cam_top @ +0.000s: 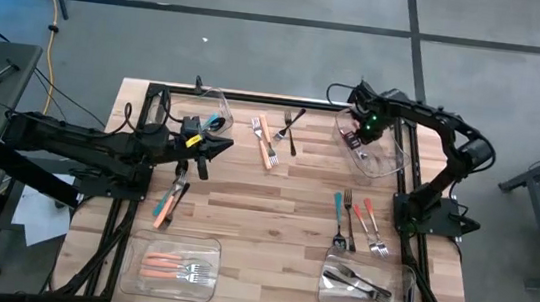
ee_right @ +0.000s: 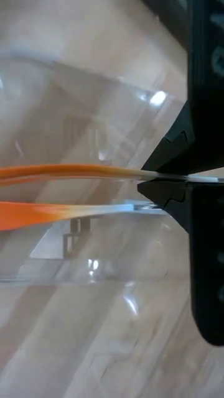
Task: Sort silverware by color (type)
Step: Put the orange fork into the top right transparent bin
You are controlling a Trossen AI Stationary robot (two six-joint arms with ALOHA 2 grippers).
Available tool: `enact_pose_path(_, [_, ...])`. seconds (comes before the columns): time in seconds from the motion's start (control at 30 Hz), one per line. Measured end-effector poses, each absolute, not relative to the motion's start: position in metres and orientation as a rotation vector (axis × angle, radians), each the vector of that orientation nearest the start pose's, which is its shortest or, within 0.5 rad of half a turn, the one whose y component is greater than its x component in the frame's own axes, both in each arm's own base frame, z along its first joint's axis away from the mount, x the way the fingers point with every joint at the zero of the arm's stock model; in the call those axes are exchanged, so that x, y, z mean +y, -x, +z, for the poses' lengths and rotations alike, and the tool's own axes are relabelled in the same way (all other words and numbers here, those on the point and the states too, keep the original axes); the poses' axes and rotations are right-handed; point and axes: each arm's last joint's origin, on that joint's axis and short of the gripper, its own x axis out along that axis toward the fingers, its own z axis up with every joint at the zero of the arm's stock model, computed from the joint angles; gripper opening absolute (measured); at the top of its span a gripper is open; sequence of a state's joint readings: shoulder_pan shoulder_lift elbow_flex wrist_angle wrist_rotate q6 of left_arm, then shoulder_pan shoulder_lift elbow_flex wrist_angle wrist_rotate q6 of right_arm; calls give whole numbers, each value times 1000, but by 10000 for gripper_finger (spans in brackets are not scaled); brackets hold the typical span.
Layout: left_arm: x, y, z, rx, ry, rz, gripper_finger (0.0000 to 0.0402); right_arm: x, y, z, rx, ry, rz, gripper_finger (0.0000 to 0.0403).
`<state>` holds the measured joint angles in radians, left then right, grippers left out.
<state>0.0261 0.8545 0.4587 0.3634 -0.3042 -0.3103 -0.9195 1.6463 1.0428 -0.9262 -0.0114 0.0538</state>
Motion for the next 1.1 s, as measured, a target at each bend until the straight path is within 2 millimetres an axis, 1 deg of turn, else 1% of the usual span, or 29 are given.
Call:
enact_pose_path(0.07, [14, -191, 260, -20, 304, 333, 0, -219, -167, 174, 1409, -750, -760, 0])
enact_pose_path(0.13, [14, -191, 260, -20, 304, 333, 0, -218, -166, 172, 1429, -734, -777, 0])
enact_pose_path(0.93, [14, -191, 261, -21, 308, 332, 0, -219, -167, 172, 1414, -736, -805, 1])
enact_pose_path(1.1, [14, -191, 261, -24, 324, 332, 0, -219, -167, 172, 1414, -736, -805, 21])
